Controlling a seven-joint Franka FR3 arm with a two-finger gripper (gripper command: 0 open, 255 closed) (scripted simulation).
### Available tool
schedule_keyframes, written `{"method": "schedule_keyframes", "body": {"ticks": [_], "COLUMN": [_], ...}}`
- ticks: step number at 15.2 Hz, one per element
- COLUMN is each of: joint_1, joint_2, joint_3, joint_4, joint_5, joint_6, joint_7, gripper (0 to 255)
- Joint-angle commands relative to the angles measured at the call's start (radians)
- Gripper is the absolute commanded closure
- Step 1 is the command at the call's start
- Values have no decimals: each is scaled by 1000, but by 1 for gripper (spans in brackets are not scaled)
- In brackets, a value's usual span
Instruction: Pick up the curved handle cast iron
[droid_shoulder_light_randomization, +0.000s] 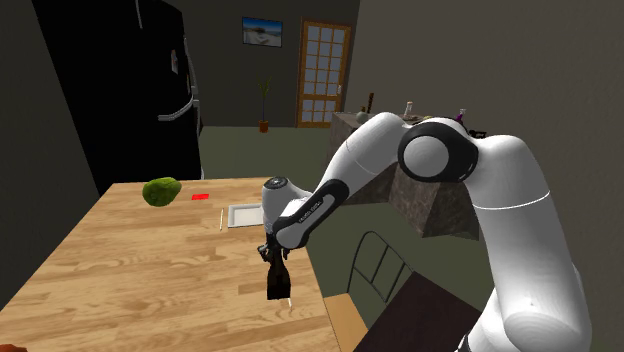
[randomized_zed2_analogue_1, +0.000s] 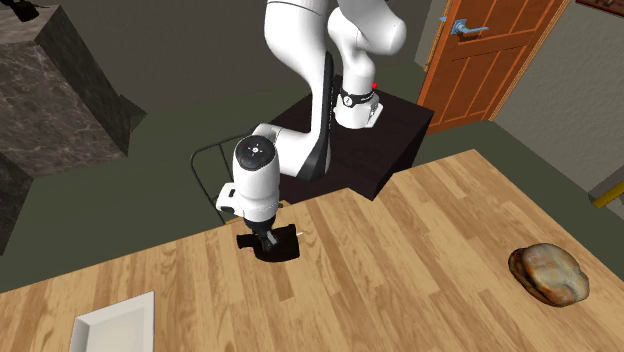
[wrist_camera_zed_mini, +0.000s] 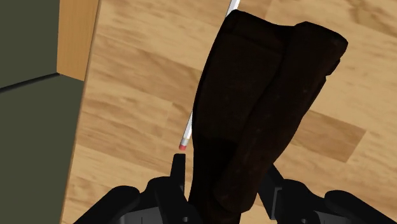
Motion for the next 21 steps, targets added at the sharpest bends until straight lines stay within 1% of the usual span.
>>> {"method": "schedule_keyframes", "body": {"ticks": [1, 6, 21], "joint_1": [0, 0, -27], "joint_2": [2, -1, -158], "joint_3": [0, 0, 40], "joint_4": [0, -2, -21], "joint_5": [0, 0, 54], "joint_6": [1, 0, -136], "joint_7": [0, 0, -51], "gripper": [255, 255, 255]}}
